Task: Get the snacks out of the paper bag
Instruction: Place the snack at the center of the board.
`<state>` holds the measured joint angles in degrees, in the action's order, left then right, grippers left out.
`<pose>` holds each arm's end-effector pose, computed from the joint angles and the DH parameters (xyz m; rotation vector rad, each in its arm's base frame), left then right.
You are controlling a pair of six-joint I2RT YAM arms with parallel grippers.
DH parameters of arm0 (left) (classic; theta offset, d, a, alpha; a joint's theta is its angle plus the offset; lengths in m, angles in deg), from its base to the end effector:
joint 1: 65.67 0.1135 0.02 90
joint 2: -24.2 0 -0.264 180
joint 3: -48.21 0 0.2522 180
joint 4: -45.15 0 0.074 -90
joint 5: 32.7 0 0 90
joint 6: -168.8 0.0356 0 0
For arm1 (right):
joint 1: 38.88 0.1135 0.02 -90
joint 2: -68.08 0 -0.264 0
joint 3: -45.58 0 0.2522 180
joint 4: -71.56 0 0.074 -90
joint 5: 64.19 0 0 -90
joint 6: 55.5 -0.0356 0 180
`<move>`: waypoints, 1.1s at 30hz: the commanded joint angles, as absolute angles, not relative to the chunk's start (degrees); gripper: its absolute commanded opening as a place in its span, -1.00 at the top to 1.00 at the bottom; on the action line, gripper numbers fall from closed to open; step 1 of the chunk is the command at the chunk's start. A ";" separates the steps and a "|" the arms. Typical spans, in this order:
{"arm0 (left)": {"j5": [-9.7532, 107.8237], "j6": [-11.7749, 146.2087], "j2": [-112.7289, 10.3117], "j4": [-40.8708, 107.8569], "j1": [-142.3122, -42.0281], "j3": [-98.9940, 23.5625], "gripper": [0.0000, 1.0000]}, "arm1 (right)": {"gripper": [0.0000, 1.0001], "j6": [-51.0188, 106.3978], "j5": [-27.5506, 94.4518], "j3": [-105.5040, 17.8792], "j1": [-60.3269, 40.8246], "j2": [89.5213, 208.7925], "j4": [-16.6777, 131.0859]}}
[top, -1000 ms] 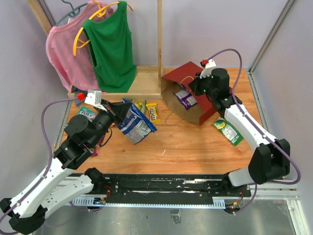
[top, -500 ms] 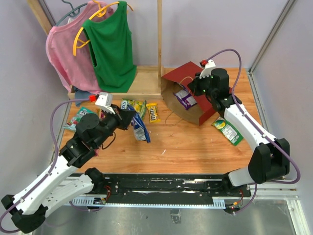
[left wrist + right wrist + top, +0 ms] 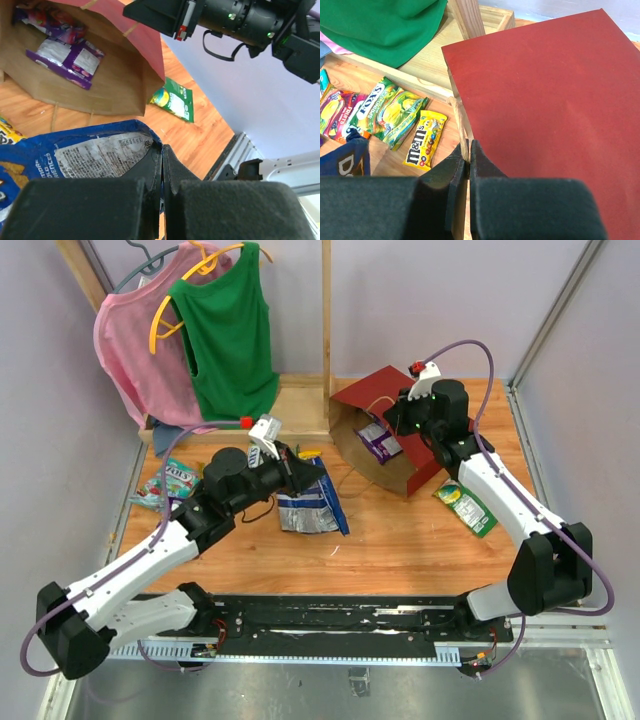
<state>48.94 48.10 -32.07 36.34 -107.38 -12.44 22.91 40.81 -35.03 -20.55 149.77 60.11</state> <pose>0.1711 -0.1594 0.3439 0.2871 1.7391 -1.0651 0.3197 0.1156 0.3465 -0.2977 1.7986 0.6060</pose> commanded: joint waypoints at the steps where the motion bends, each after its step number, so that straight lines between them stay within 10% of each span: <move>1: 46.78 44.54 -27.53 42.46 -107.42 -13.16 0.99 | 0.95 22.57 40.85 -34.81 -21.03 149.29 61.70; 33: 33.94 35.18 -36.87 61.60 -109.79 -12.44 0.99 | 0.96 21.97 41.54 -34.88 -20.60 151.43 62.86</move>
<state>30.79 32.03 -42.21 61.08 -109.29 -11.92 22.25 41.23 -35.03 -20.55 150.71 61.00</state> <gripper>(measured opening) 0.012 0.031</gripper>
